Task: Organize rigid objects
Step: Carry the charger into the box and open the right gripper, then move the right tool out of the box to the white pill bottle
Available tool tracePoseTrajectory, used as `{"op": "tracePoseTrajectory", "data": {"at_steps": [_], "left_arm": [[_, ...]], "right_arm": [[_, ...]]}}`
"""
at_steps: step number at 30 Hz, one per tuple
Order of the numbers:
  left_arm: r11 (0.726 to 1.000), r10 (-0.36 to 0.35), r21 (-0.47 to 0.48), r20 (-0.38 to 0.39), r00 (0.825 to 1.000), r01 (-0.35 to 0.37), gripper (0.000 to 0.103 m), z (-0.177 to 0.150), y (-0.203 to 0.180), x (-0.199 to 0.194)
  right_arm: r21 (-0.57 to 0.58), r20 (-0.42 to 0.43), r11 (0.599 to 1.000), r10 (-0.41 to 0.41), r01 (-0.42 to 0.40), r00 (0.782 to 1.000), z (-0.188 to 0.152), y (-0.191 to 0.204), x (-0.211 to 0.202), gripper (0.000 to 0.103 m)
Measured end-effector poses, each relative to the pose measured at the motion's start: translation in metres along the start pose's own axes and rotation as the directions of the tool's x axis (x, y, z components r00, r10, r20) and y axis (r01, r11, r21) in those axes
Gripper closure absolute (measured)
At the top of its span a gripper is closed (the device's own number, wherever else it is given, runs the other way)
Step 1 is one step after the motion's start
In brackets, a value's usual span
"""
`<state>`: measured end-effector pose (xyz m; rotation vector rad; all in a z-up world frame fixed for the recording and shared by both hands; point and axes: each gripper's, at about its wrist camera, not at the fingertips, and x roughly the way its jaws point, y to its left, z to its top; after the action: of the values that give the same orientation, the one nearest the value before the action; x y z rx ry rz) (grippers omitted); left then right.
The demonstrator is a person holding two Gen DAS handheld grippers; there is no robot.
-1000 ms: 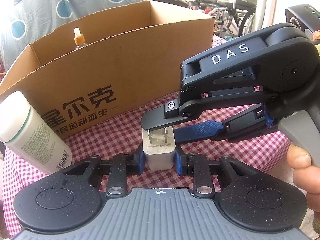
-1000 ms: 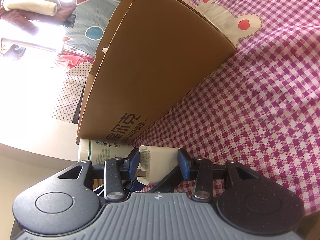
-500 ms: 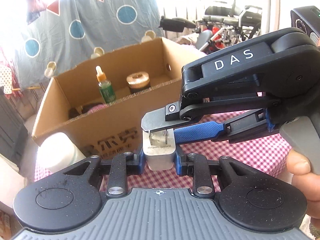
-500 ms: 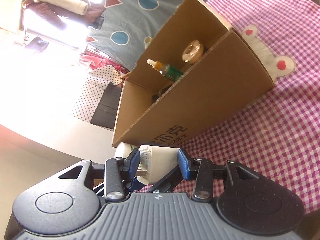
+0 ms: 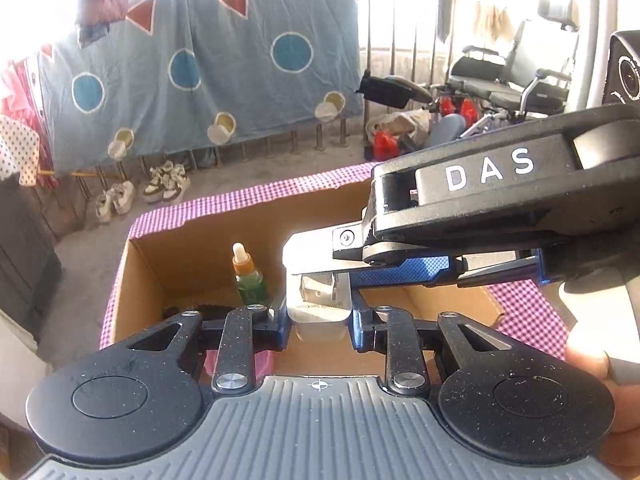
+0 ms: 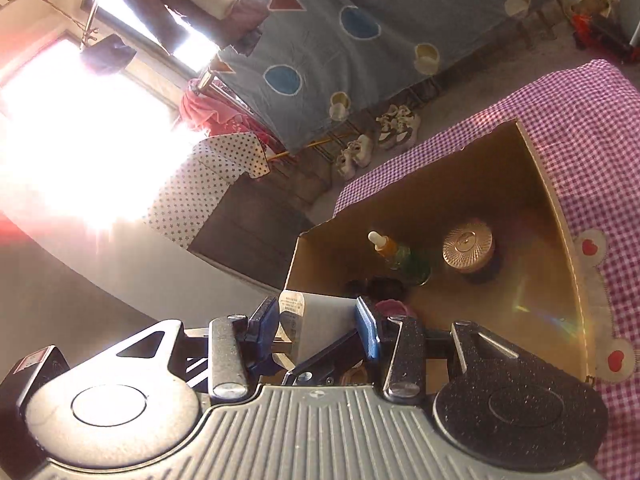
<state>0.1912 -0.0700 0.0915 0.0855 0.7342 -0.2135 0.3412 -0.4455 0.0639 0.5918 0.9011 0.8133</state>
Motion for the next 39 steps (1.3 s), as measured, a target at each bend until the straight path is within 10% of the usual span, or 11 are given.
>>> {"op": "tracePoseTrajectory", "data": {"at_steps": [10, 22, 28, 39], "left_arm": [[0.990, -0.035, -0.138, -0.221, 0.975, 0.004, 0.077, 0.002, 0.025, 0.080], [0.985, -0.071, -0.172, -0.331, 0.941, 0.014, 0.075, -0.002, 0.034, 0.101], [0.990, -0.055, -0.144, -0.298, 0.953, 0.013, 0.070, -0.001, 0.030, 0.097], [0.994, -0.055, -0.095, -0.094, 0.994, 0.046, 0.031, -0.005, 0.013, 0.019]], "right_arm": [[0.049, -0.247, 0.988, -0.132, 0.148, 0.960, 0.035, -0.051, 0.100, 0.057], [0.037, -0.342, 0.975, -0.196, 0.221, 0.919, 0.038, -0.066, 0.147, 0.057], [0.006, -0.310, 0.974, -0.214, 0.227, 0.926, 0.035, -0.058, 0.137, 0.057], [-0.060, -0.077, 0.987, -0.153, 0.148, 0.985, 0.014, -0.010, 0.046, 0.050]]}}
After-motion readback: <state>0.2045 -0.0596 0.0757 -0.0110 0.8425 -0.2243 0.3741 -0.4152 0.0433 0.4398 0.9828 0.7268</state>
